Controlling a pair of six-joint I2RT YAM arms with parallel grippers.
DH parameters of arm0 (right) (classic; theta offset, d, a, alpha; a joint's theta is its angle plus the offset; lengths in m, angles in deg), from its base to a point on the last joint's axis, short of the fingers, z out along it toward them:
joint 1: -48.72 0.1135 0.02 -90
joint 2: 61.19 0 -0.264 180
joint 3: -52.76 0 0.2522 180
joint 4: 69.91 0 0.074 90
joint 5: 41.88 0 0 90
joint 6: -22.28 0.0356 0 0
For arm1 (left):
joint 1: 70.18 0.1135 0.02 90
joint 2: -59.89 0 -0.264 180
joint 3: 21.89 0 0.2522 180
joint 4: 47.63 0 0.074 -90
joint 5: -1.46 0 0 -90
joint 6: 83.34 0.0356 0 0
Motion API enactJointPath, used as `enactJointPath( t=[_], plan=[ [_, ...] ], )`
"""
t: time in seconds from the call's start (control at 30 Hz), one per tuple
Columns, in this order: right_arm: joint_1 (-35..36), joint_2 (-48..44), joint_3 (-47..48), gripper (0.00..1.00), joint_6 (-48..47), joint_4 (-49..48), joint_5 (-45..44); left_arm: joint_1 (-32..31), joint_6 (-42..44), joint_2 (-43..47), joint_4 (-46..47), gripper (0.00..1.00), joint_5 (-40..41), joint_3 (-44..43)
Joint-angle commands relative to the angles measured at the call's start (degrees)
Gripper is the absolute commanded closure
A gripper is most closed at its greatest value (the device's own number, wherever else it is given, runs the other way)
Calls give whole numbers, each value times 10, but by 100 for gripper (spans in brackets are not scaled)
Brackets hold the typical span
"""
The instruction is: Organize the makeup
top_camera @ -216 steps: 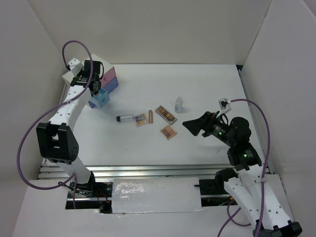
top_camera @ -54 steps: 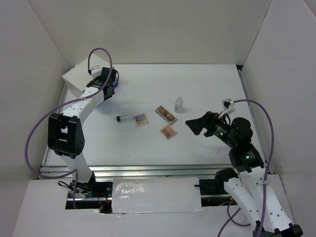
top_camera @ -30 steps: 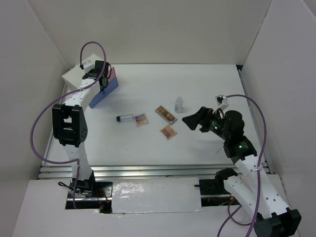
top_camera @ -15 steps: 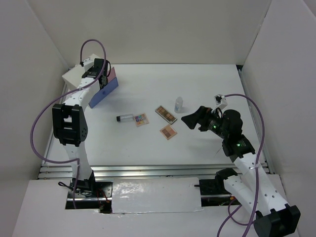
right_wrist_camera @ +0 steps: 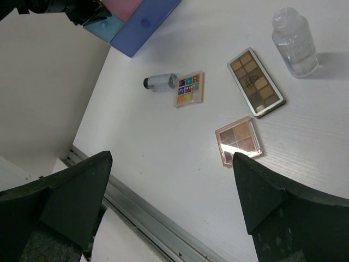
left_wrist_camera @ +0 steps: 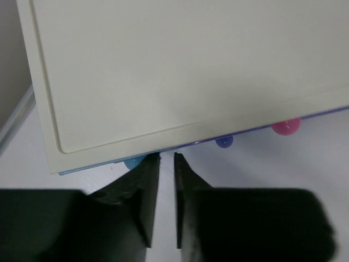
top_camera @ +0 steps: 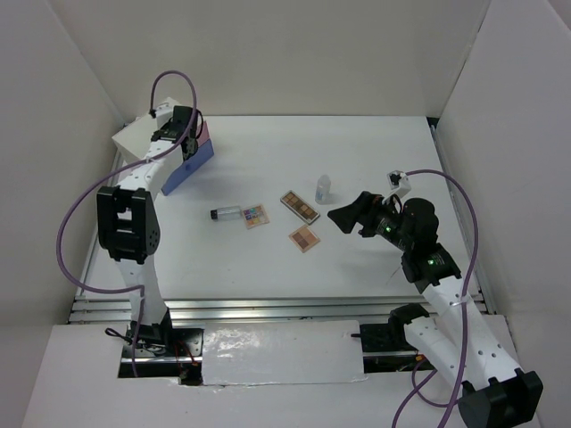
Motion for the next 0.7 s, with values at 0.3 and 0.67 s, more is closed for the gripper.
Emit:
enactJointPath(
  t=[0.3,0.67],
  plan=[
    [-2,-11,-51,0,8,-92,4,-117,274,13,191,28,60,37],
    [-1,15,-96,0,40,-174,75,-151,651,-111,456,36,171,7]
  ],
)
